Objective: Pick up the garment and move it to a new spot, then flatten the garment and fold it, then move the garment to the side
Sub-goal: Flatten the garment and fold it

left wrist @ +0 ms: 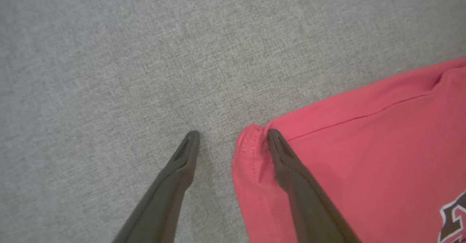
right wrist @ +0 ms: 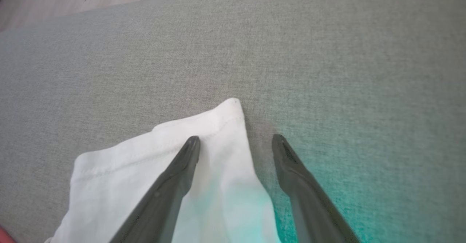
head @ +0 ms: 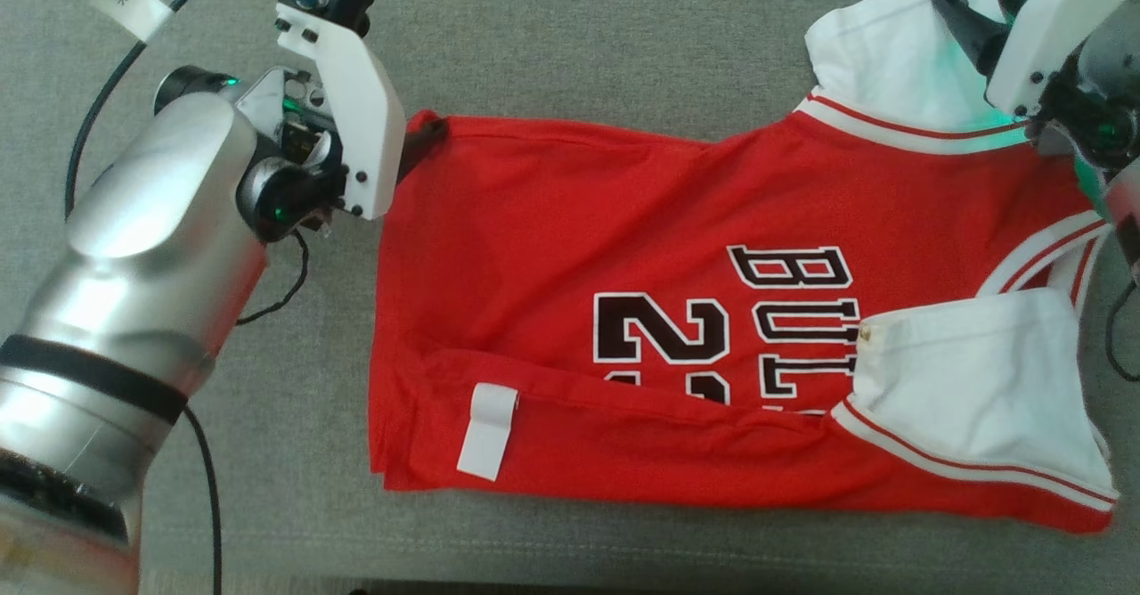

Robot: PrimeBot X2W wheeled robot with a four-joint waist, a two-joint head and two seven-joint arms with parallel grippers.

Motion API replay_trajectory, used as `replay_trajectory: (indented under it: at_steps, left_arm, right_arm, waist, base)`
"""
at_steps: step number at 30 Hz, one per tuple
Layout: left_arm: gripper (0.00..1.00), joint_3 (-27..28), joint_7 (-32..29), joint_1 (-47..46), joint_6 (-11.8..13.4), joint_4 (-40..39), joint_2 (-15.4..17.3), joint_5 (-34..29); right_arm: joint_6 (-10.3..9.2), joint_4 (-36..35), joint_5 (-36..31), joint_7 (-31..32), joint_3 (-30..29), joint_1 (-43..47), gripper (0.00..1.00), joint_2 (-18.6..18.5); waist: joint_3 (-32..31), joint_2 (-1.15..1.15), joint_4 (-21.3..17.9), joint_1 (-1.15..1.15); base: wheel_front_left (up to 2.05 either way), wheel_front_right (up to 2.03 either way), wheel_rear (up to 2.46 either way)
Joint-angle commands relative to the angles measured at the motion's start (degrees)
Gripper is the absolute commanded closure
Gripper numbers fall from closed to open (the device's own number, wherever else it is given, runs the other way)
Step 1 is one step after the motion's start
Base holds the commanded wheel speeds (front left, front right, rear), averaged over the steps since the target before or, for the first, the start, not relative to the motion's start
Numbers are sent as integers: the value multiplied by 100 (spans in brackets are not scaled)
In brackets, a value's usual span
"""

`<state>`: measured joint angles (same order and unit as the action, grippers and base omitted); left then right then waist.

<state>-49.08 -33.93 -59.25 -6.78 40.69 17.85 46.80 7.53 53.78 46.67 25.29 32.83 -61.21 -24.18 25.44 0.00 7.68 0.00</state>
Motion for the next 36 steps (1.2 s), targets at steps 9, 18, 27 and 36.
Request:
replay_trajectory:
  at_steps: [9, 18, 27, 36]
  left_arm:
    - [0, -38, -433, -330, -60, 109, 145, 324]
    - [53, -172, -707, -362, -68, -92, 258, 558]
    - [100, -129, -312, -435, -8, -24, 333, 475]
    - [100, -141, -137, -330, 121, 276, 493, 398]
  right_arm:
    - [-4, -148, 572, 62, 701, -145, 17, -27]
    - [-4, -152, 1001, -218, 1227, -193, 65, -119]
    - [-4, 2, 1137, -1400, 1526, -413, 100, -146]
    - [-4, 481, 1230, -2112, 1756, -504, 100, -93]
  waist:
    - [17, 0, -64, 0]
    - [-21, 0, -78, 0]
    - [-115, 0, -110, 0]
    - [-407, 0, -220, 0]
  base:
    - [0, 0, 0]
    - [0, 0, 0]
    - [0, 0, 0]
    - [0, 0, 0]
